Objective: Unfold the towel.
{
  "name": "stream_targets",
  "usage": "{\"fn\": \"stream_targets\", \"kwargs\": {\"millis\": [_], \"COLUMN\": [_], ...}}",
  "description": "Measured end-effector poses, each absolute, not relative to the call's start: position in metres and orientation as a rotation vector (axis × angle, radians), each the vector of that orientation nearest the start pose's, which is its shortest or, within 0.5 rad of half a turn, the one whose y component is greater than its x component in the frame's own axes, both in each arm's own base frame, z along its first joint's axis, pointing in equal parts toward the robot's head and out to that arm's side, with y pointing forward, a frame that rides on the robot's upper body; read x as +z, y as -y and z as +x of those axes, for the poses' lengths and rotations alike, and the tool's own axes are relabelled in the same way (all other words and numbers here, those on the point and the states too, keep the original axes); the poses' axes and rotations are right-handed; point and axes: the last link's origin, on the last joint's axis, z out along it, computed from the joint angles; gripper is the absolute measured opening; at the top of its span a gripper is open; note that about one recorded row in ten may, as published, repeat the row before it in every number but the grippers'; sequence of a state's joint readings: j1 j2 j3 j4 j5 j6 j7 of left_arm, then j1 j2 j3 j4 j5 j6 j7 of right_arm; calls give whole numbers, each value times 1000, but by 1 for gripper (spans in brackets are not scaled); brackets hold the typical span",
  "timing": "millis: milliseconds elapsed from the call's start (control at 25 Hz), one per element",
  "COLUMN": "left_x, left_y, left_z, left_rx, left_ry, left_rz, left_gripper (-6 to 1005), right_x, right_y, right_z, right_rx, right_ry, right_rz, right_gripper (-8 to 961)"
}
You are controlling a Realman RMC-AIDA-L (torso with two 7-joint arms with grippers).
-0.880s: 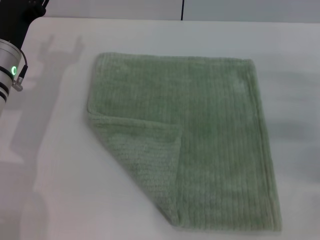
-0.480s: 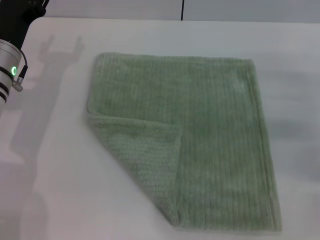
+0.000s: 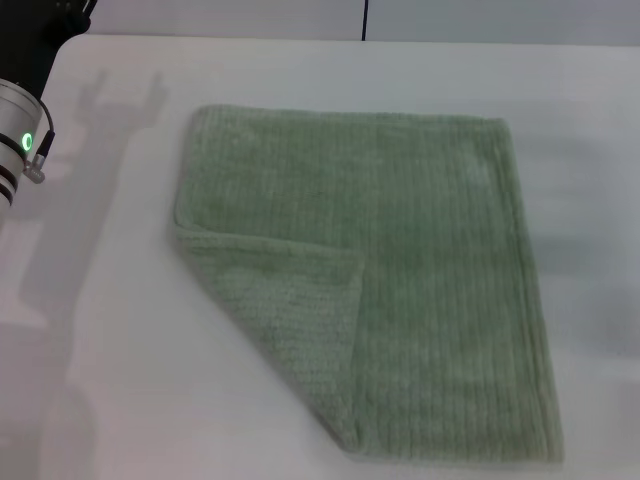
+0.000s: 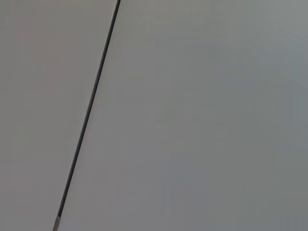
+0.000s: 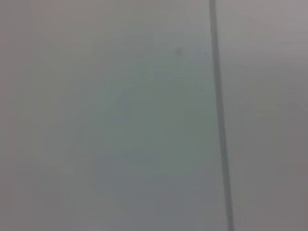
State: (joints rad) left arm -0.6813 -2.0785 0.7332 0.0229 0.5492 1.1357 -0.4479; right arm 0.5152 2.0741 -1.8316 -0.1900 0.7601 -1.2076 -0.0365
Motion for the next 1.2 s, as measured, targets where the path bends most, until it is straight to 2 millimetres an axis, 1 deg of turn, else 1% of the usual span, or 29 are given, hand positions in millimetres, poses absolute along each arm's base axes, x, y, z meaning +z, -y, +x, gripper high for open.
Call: {"fn": "stream_targets", "kwargs": {"millis": [40, 240, 520, 720, 760, 800, 960, 1000, 1040, 1080, 1120, 1160, 1200], "left_x": [22, 22, 23, 23, 23, 23, 24, 24, 24, 24, 24, 24, 24], "left_y": [-402, -402, -402, -402, -402, -402, -402, -402, -402, -402, -402, -402, -402], "left_z": [-290, -290, -289, -289, -289, -289, -290, -290, -290, -291, -291, -291, -291], "left_rx": [-938, -939, -943, -944, -944, -944, -941, -941, -940, -940, -939, -939, -939], "left_ry": [654, 653, 650, 650, 651, 651, 653, 653, 653, 653, 654, 654, 654], "left_rz": [-1475, -1476, -1474, -1471, -1469, -1469, -1468, -1468, -1468, -1468, -1468, -1468, -1468], "left_gripper": [813, 813, 813, 813, 813, 813, 812, 812, 812, 812, 812, 812, 812], "right_x": [45, 41, 35, 26, 19, 19, 4, 4, 2, 2, 2, 1, 1], "right_y": [-370, -373, -377, -382, -386, -386, -399, -399, -404, -404, -408, -413, -413], "right_z": [313, 305, 298, 291, 287, 287, 275, 275, 267, 267, 264, 260, 260], "right_rx": [689, 707, 721, 714, 703, 703, 654, 654, 632, 632, 610, 547, 547], "right_ry": [-394, -379, -391, -395, -413, -413, -503, -503, -530, -530, -545, -585, -585], "right_rz": [-1282, -1309, -1343, -1406, -1451, -1451, -1550, -1550, -1575, -1575, -1587, -1623, -1623], "right_gripper": [585, 582, 366, 143, 130, 116, 63, 50, 37, 24, 10, -3, -3]}}
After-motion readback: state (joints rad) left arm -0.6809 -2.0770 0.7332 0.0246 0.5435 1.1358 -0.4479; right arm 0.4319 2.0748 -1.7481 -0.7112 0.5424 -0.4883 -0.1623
